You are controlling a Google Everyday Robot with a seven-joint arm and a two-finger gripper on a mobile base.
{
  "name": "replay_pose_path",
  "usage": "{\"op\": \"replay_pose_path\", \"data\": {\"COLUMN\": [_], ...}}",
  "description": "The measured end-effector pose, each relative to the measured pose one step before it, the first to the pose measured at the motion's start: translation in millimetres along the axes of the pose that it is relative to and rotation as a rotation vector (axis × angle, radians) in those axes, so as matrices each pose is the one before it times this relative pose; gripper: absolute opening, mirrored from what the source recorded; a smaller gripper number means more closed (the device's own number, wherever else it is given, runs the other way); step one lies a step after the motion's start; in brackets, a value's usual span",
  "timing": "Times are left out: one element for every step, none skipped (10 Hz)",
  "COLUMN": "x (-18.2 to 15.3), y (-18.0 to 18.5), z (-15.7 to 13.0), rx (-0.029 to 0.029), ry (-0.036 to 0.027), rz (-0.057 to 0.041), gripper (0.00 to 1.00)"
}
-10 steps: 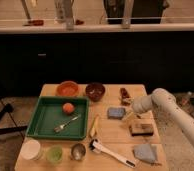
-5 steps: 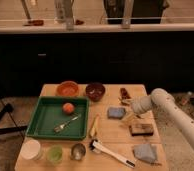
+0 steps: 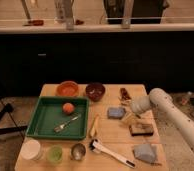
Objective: Wipe red bowl with sponge
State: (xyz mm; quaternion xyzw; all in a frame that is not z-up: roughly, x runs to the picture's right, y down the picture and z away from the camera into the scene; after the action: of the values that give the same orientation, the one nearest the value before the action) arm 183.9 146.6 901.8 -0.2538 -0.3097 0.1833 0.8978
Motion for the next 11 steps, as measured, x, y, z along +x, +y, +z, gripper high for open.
{"op": "replay_pose_path", "data": {"x": [1.64, 1.35, 1.26, 1.30, 0.66, 0.21, -0.22, 0.16, -0.35, -0.17, 0.15], "y": [0.27, 0.28, 0.19, 0.25, 0.55, 0.11, 0.07, 0.60, -0.40, -0.09, 0.20], "z": [0.17, 0.15, 0.35, 0.61, 0.66, 1.08, 0.18, -0.11, -0.64, 0.27, 0.11], "rx": [-0.00329, -0.00247, -0.00272, -0.00340, -0.00444, -0.00213, -0.00122, -0.00112, 0.00123, 0.00078, 0.00066], "ry": [0.00063, -0.00003, -0.00037, 0.00009, 0.00074, 0.00030, 0.00087, 0.00094, -0.00002, 0.00009, 0.00351], "rz": [0.00323, 0.00299, 0.00295, 0.00122, -0.00051, -0.00107, -0.00374, -0.00392, -0.00089, -0.00075, -0.00172], "gripper": [0.80, 0.80, 0.80, 0.80, 0.78, 0.71, 0.59, 0.49, 0.41, 0.28, 0.22]}}
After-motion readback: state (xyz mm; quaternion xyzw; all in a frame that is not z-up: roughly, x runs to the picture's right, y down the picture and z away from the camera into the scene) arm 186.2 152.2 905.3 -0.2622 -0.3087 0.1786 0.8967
